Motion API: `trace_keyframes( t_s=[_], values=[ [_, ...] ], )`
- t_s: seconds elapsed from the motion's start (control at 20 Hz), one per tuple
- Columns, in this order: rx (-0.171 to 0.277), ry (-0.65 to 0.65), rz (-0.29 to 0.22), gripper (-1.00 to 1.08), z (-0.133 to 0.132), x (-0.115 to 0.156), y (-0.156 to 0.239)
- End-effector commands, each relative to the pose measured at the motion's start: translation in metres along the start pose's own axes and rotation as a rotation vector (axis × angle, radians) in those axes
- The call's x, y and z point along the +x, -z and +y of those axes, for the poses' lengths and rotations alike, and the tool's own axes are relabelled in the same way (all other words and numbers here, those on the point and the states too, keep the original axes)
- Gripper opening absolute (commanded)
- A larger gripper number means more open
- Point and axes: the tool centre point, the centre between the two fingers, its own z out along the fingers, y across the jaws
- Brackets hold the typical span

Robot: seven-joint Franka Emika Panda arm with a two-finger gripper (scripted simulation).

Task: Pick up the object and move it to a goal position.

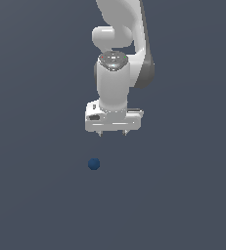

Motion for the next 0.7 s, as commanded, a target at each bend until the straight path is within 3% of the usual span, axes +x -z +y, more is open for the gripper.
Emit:
trace_keyframes(
  t_s=[0.0, 0.65],
  values=[
    [0.000, -0.002, -0.002, 1.00, 0.002, 0.001, -0.003],
    [0.002, -0.016, -0.017, 1.00, 0.045, 0.034, -0.051]
  ],
)
